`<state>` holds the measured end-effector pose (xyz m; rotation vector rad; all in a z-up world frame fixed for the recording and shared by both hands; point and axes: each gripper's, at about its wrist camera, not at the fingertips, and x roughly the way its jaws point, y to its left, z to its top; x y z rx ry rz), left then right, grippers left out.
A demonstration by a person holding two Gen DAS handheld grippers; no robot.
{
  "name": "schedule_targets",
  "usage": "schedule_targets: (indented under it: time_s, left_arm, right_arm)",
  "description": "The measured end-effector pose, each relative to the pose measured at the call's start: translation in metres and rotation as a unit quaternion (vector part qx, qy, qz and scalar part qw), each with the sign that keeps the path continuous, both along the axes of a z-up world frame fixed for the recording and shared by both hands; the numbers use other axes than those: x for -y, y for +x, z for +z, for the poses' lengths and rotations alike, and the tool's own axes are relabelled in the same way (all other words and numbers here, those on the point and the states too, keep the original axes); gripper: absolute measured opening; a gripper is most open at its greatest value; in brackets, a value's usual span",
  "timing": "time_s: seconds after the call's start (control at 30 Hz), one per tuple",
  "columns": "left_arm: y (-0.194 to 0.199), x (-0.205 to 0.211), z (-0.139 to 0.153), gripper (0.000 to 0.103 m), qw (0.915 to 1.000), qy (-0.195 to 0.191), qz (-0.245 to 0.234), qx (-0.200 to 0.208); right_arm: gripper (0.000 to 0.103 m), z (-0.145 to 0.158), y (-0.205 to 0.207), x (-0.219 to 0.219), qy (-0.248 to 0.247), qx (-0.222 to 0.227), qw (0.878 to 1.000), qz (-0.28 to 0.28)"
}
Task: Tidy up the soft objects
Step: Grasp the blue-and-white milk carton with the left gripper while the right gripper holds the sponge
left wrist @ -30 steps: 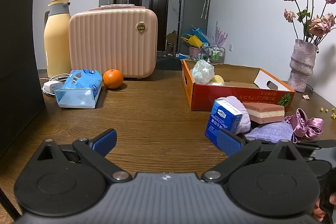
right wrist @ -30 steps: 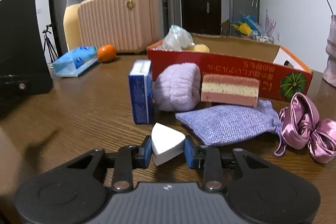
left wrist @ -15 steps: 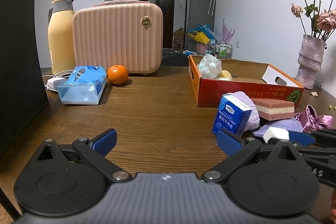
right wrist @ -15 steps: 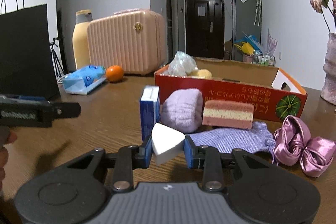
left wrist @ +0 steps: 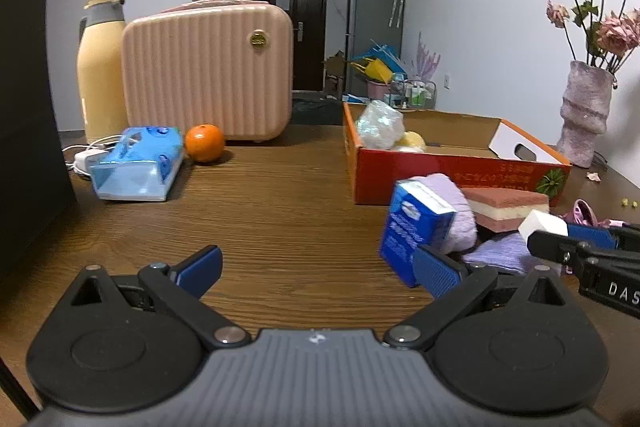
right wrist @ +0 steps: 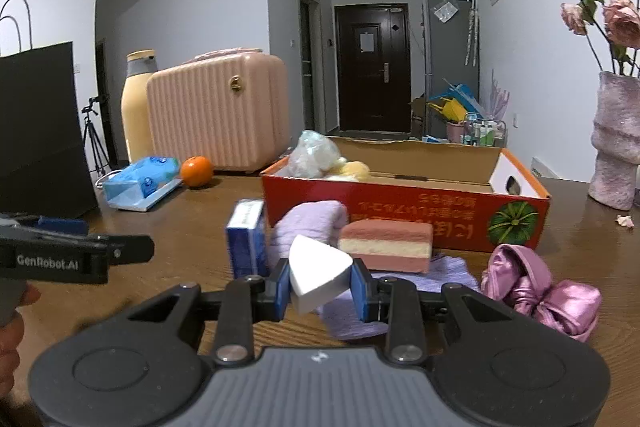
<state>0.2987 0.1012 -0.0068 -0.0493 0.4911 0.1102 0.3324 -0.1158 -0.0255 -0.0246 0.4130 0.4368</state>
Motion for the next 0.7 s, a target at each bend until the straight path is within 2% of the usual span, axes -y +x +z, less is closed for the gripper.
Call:
schedule_targets:
  time_s: [0.47,0.7]
  left_arm:
    - [0.031,0.054,-0.010,0.103,0.9991,0.021,-0.030,-0.019]
    - [0.047,0.070,-0.012,0.103,0.9991,0.033,-0.021,-0.016]
  right_arm:
    - [0.031,0.004,0.016,0.048,0.005,0.016,0.999,-0.035]
    - [0.031,0.003,0.025,0.074,0.005,0.018,0.998,-0.055]
